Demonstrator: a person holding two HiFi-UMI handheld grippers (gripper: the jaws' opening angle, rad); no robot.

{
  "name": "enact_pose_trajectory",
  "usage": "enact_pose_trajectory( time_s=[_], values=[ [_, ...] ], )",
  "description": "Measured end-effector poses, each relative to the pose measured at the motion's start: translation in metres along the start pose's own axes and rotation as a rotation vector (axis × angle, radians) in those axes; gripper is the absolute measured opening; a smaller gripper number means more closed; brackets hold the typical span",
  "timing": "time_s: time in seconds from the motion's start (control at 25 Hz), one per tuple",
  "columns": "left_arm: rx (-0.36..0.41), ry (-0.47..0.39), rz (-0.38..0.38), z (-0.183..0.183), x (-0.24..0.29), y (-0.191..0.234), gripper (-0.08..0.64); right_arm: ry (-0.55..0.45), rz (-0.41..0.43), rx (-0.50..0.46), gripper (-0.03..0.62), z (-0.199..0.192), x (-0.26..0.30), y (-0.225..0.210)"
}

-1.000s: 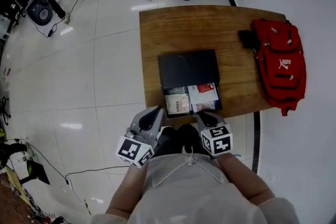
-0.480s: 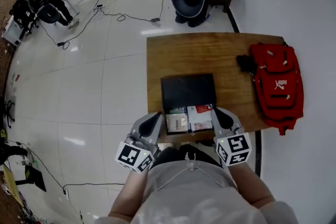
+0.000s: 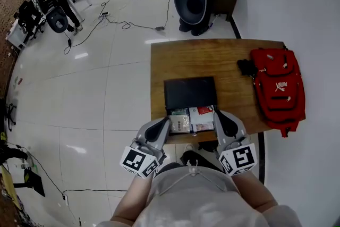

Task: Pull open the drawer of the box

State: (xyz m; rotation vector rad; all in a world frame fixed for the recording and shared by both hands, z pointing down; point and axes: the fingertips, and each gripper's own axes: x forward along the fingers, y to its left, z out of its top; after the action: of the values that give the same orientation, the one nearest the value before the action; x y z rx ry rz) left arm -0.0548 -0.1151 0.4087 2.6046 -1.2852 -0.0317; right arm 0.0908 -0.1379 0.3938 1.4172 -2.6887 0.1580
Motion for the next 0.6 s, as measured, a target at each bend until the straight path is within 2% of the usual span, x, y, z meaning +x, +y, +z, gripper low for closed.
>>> enact_pose_trajectory(
  time_s=[0.16,0.6],
  values=[
    [0.001,-0.012,-0.007,0.001,-0.027,-0.014,0.006,0.004,-0.017,-0.033,0.005,-0.002,-0.024,0.021],
    [0.038,-0.037,-0.054,-0.01,-0.126,-0.072,0.006,0.041,-0.021,0.044,0.005,-0.029,-0.107,0.111]
  ],
)
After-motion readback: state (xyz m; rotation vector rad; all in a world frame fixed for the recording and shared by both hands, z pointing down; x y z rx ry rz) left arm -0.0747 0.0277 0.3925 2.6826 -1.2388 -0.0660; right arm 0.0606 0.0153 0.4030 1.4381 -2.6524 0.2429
